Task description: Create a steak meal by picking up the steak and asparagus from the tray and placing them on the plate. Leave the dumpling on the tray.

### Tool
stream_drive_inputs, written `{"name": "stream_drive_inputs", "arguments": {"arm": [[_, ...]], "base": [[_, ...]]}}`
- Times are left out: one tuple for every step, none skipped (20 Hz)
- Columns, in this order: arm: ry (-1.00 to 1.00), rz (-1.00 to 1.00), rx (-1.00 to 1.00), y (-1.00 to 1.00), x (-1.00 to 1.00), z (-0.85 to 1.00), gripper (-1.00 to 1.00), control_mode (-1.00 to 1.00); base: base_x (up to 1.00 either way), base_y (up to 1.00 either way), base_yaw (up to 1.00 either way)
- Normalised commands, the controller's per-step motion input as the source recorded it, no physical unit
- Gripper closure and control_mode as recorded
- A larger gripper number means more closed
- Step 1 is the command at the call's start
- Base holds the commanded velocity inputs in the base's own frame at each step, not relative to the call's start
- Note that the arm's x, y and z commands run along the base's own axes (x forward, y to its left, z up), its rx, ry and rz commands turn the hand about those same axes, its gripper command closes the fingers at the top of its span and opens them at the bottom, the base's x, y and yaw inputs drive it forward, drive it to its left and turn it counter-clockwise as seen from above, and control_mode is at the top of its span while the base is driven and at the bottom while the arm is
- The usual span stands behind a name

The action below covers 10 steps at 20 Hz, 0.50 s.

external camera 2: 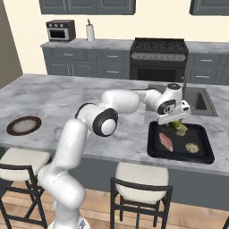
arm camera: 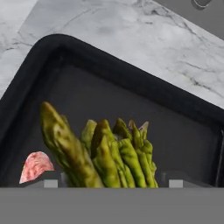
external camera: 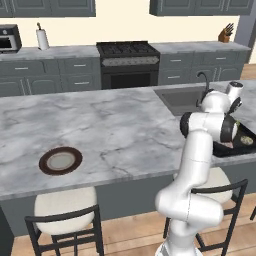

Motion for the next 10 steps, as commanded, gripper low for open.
{"name": "stream_drive_inputs", "arguments": {"arm": [[-0.25,0.07,-0.07,0.89,-0.99,0.41,1.0,-1.0],[-0.24,0.07,-0.09,0.99,-0.91,0.43,1.0,-1.0],[-0.28,0.05,-0.11,1.0,-0.91,0.51,1.0,-1.0],[-0.27,0.05,-0.1,1.0,-0.89,0.56,1.0,-1.0],[-0.25,0.06,-0.09,1.0,-0.9,0.64,1.0,-1.0],[-0.21,0.07,-0.11,1.0,-0.89,0.69,1.0,-1.0],[-0.18,0.08,-0.12,1.0,-0.89,0.72,1.0,-1.0],[-0.14,0.09,-0.11,1.0,-0.83,0.79,1.0,-1.0],[-0.11,0.09,-0.09,1.0,-0.77,0.81,1.0,-1.0],[-0.06,0.1,-0.08,1.0,-0.69,0.86,1.0,-1.0]], "base": [[0.0,0.0,0.0],[0.0,0.0,0.0],[0.0,0.0,0.0],[0.0,0.0,0.0],[0.0,0.0,0.0],[0.0,0.0,0.0],[0.0,0.0,0.0],[0.0,0.0,0.0],[0.0,0.0,0.0],[0.0,0.0,0.0]]}}
